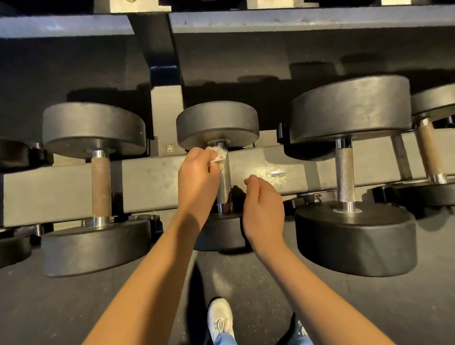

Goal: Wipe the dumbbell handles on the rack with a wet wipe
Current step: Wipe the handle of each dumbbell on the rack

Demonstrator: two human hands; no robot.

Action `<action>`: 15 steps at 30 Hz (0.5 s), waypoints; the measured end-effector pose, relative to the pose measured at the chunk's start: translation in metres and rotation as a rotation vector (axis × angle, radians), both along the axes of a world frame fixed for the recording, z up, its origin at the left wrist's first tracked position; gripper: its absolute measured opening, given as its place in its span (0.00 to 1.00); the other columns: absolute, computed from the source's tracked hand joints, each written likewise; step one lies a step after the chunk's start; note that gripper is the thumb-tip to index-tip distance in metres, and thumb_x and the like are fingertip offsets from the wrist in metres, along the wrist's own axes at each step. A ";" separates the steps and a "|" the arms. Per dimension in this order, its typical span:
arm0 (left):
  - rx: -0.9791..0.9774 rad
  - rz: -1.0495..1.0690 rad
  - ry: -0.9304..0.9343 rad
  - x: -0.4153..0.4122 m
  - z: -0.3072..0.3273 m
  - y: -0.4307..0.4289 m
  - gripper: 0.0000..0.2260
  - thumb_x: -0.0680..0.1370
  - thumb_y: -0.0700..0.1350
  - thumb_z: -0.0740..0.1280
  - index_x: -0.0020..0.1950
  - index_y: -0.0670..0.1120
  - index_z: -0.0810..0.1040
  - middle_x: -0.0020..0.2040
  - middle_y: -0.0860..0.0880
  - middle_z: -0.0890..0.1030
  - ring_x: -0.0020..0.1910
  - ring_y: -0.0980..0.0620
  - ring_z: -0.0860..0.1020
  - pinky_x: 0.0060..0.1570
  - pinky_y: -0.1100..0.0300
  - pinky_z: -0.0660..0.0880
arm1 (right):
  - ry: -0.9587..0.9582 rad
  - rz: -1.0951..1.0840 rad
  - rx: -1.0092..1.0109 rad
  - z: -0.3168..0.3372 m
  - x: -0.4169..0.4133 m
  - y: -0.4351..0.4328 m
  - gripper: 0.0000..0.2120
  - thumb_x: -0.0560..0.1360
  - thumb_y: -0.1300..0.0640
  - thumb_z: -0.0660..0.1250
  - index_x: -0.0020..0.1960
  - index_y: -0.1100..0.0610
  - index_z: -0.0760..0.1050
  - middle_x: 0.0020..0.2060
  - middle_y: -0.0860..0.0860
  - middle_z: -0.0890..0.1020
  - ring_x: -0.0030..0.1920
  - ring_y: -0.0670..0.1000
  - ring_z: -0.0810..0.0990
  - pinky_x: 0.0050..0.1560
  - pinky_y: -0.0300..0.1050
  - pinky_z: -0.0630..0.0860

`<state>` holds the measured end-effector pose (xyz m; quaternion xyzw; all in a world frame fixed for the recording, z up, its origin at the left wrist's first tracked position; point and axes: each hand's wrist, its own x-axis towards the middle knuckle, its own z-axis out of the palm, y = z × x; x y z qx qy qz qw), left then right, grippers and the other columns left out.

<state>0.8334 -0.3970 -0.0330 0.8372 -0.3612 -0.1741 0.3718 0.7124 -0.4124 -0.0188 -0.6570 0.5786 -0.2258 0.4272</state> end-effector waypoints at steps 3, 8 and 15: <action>-0.065 -0.042 0.173 0.003 0.007 0.005 0.10 0.80 0.44 0.62 0.43 0.46 0.80 0.44 0.53 0.74 0.44 0.61 0.72 0.43 0.75 0.65 | 0.002 -0.007 0.003 0.002 0.000 0.001 0.19 0.82 0.52 0.52 0.47 0.60 0.78 0.37 0.47 0.75 0.36 0.42 0.70 0.40 0.40 0.65; -0.113 0.202 0.363 0.003 0.007 -0.008 0.05 0.76 0.41 0.70 0.47 0.50 0.76 0.44 0.54 0.77 0.43 0.62 0.75 0.39 0.76 0.69 | 0.002 -0.011 0.006 0.002 0.000 0.001 0.19 0.82 0.51 0.53 0.47 0.60 0.78 0.38 0.48 0.76 0.39 0.45 0.72 0.43 0.44 0.68; -0.026 0.212 0.326 -0.003 0.007 -0.006 0.04 0.77 0.42 0.68 0.51 0.47 0.80 0.44 0.53 0.79 0.41 0.62 0.75 0.37 0.76 0.69 | 0.012 -0.010 -0.015 0.000 0.000 0.001 0.19 0.82 0.52 0.53 0.46 0.60 0.78 0.38 0.49 0.77 0.39 0.46 0.73 0.44 0.46 0.70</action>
